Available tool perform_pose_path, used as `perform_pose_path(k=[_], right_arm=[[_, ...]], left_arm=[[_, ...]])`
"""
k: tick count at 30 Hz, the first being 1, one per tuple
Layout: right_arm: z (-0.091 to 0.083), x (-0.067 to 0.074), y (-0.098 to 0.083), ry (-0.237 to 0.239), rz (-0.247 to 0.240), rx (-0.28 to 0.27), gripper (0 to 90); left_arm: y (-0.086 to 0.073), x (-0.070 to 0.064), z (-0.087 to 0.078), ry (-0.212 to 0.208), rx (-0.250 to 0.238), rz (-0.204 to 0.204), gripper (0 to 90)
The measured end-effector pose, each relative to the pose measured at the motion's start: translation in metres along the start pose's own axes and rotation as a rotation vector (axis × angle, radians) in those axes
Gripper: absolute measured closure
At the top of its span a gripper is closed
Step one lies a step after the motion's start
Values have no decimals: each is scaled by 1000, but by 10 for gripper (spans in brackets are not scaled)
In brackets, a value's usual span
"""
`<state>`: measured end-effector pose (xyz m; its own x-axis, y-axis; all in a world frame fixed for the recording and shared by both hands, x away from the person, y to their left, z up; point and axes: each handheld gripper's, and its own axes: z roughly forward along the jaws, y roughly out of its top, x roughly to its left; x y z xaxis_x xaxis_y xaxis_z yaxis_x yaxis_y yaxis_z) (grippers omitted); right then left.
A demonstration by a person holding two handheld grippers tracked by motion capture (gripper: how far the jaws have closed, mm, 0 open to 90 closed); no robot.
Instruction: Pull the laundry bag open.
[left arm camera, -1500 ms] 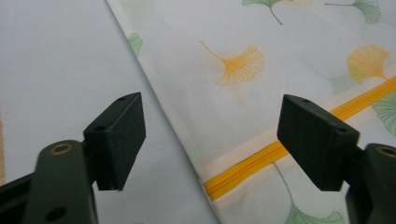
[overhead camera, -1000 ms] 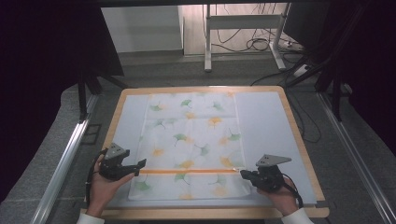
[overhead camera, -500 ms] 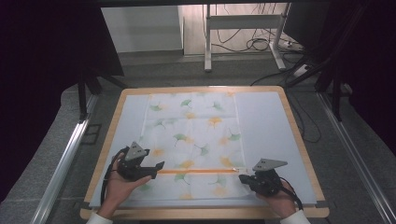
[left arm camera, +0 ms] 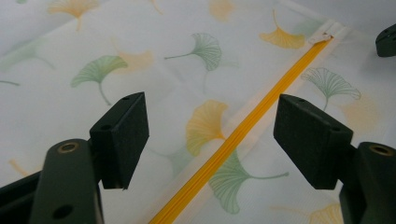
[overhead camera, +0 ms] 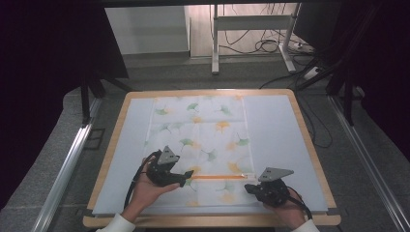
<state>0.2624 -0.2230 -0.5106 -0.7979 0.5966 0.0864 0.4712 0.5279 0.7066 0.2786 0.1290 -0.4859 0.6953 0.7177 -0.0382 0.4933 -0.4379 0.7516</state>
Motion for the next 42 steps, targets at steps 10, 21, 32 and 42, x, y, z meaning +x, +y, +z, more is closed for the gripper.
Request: perform_pose_path(k=[10, 21, 32, 42], right_arm=[[0, -2, -2, -2, 11, 8, 888], [0, -3, -5, -9, 35, 8, 888], [1, -3, -5, -12, 37, 9, 888], [1, -4, -5, -17, 32, 12, 888]], left_arm=[[20, -19, 29, -40, 11, 25, 264], [41, -32, 49, -82, 7, 66, 292], [62, -51, 81, -138, 31, 97, 360], [76, -62, 108, -179, 72, 130, 433]])
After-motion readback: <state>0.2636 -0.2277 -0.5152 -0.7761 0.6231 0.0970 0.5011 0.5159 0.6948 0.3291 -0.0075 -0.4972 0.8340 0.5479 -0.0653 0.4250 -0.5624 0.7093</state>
